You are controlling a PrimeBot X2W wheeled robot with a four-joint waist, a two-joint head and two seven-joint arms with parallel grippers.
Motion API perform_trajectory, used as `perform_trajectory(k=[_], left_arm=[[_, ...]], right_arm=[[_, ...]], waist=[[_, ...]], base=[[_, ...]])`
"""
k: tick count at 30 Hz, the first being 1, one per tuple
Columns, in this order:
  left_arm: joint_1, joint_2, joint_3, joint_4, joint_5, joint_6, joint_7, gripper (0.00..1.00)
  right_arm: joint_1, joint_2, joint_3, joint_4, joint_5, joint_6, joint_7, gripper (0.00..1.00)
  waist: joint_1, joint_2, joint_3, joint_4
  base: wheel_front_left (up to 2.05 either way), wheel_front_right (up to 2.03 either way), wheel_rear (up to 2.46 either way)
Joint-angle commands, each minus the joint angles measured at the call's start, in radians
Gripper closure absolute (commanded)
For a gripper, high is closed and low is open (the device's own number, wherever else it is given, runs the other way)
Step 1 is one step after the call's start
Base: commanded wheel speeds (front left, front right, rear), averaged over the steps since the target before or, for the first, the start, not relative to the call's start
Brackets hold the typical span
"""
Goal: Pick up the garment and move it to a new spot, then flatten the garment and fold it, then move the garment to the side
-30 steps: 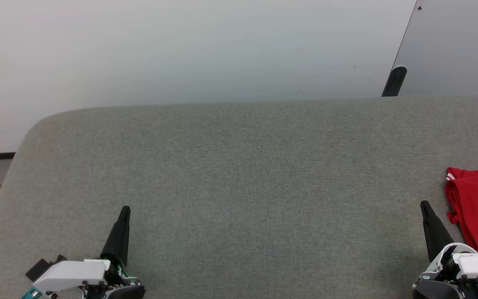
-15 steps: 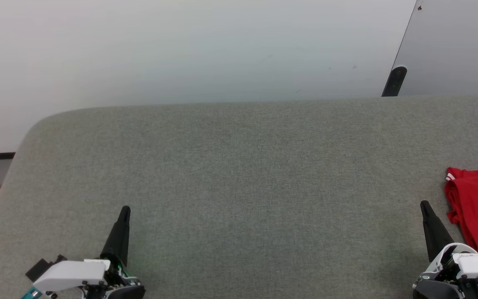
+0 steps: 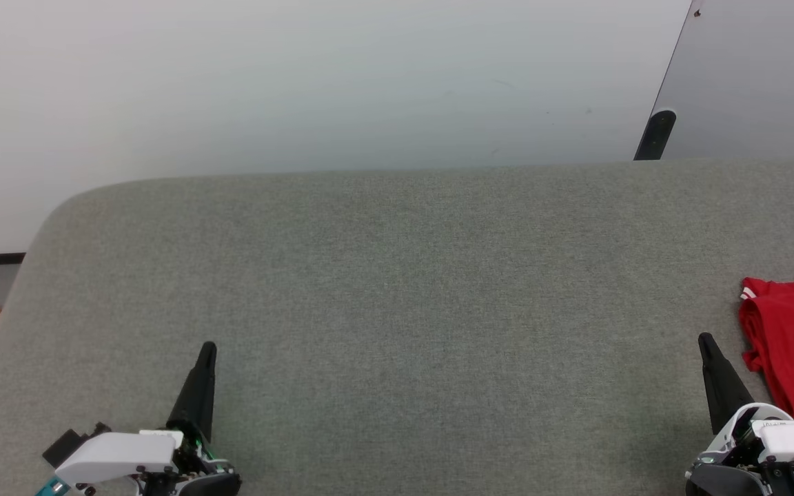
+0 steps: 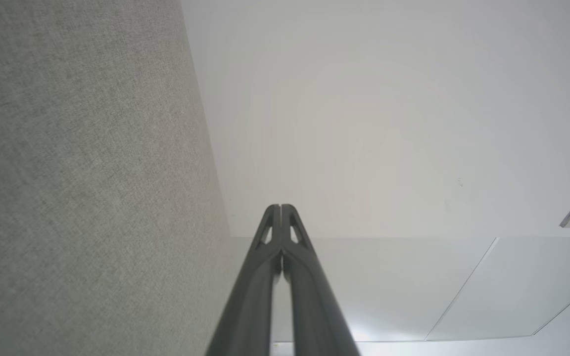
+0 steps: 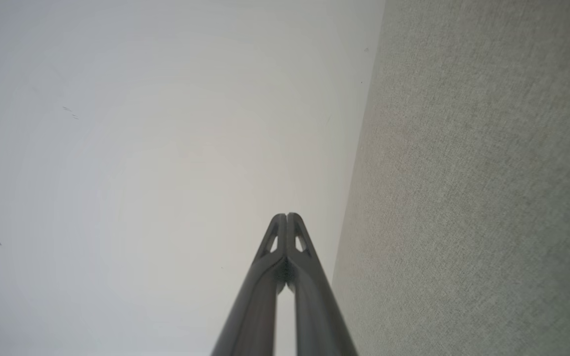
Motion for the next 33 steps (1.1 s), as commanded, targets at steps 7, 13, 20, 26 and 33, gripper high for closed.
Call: perform_trajectory(k=[7, 13, 20, 26, 33], left_arm=[[-0.008, 0.0, 0.002, 0.001, -0.003, -0.006, 0.002, 1.0], [-0.008, 0.0, 0.002, 0.001, -0.003, -0.006, 0.002, 1.0], [-0.008, 0.0, 0.002, 0.001, -0.003, -0.006, 0.002, 1.0], [-0.008, 0.0, 0.002, 0.001, -0.003, -0.006, 0.002, 1.0], [-0.008, 0.0, 0.002, 0.001, -0.003, -0.006, 0.002, 1.0]], right_arm=[[-0.003, 0.003, 0.001, 0.001, 0.004, -0.001, 0.0, 1.0], [-0.003, 0.003, 0.001, 0.001, 0.004, -0.001, 0.0, 1.0], [-0.003, 0.003, 0.001, 0.001, 0.004, -0.001, 0.0, 1.0], [-0.003, 0.003, 0.001, 0.001, 0.004, -0.001, 0.0, 1.0], [-0.003, 0.003, 0.001, 0.001, 0.004, -0.001, 0.0, 1.0]], waist=[[0.0, -0.0001, 0.0, 0.0], [0.0, -0.0001, 0.0, 0.0], [0.0, -0.0001, 0.0, 0.0], [0.0, -0.0001, 0.0, 0.0], [0.0, -0.0001, 0.0, 0.0]], base=[[0.0, 0.0, 0.0], [0.0, 0.0, 0.0], [0.0, 0.0, 0.0], [0.0, 0.0, 0.0], [0.0, 0.0, 0.0]])
